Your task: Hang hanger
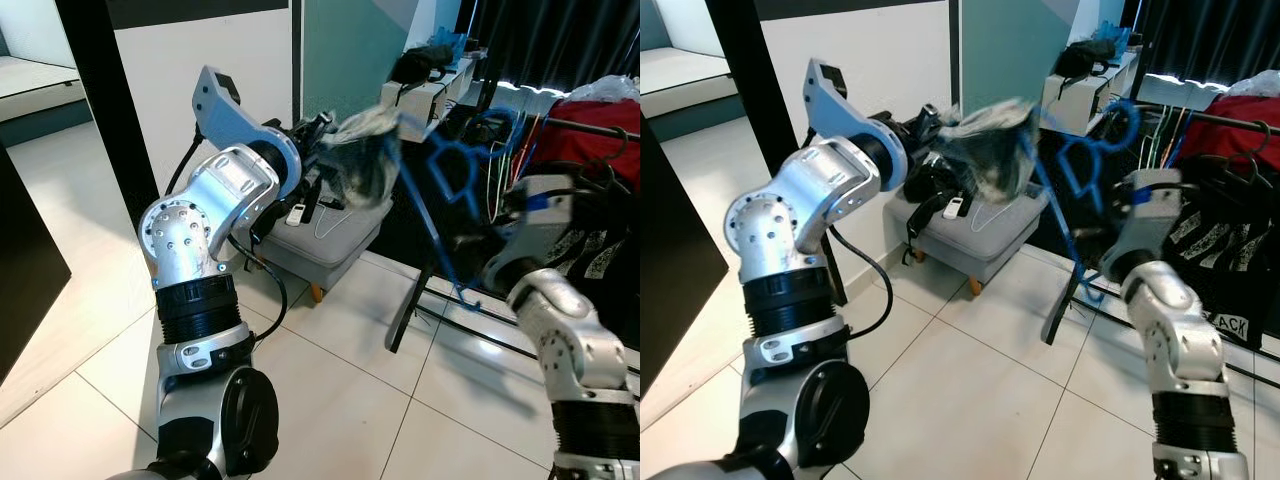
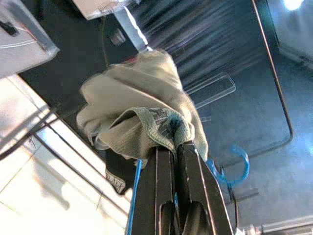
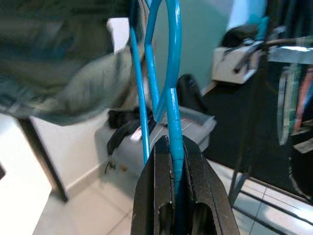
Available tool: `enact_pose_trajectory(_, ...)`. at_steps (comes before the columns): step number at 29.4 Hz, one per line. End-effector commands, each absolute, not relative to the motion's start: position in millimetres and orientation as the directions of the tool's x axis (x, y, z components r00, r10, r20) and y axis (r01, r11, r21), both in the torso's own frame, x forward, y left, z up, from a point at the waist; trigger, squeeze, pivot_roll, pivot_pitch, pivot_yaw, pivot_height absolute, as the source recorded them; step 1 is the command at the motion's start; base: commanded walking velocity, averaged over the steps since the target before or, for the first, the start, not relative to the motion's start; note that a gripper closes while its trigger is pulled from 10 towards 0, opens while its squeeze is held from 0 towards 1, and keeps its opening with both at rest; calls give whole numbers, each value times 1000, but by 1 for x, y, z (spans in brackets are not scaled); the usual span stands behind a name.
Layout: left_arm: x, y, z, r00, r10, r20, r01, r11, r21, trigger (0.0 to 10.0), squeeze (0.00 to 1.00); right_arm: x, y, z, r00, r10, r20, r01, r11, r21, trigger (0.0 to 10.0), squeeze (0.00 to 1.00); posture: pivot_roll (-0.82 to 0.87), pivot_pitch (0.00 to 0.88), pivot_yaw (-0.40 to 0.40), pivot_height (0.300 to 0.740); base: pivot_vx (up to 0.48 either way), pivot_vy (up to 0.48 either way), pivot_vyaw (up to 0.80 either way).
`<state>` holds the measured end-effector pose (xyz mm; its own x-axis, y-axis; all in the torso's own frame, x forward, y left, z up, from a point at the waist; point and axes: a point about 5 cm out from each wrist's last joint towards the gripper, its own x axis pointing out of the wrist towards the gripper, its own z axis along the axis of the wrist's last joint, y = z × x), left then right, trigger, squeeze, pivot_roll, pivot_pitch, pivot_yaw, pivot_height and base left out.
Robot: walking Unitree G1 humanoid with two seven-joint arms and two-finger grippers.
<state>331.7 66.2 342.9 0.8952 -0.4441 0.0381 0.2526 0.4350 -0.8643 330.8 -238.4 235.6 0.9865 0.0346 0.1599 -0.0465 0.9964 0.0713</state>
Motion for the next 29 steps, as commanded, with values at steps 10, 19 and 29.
enact_pose_trajectory(10, 311, 14, 281, 768, -632, -100, 216, 404, -889, 10000, 0, 330, -241, 255, 958, -2, 286, -46, 986, 162, 10000, 0, -35, 0, -9, 740, 0, 0, 0)
enact_pose_trajectory(19, 297, 0, 235, 652, -733, -195, 313, 494, -811, 10000, 1000, 330, -239, 270, 927, 7, 375, -122, 951, 284, 10000, 0, -31, 0, -14, 740, 0, 0, 0)
enact_pose_trajectory(29, 287, 5, 202, 601, -756, -260, 446, 587, -676, 10000, 1000, 327, -229, 277, 898, 85, 431, -240, 916, 320, 10000, 0, -36, 0, -12, 740, 0, 0, 0)
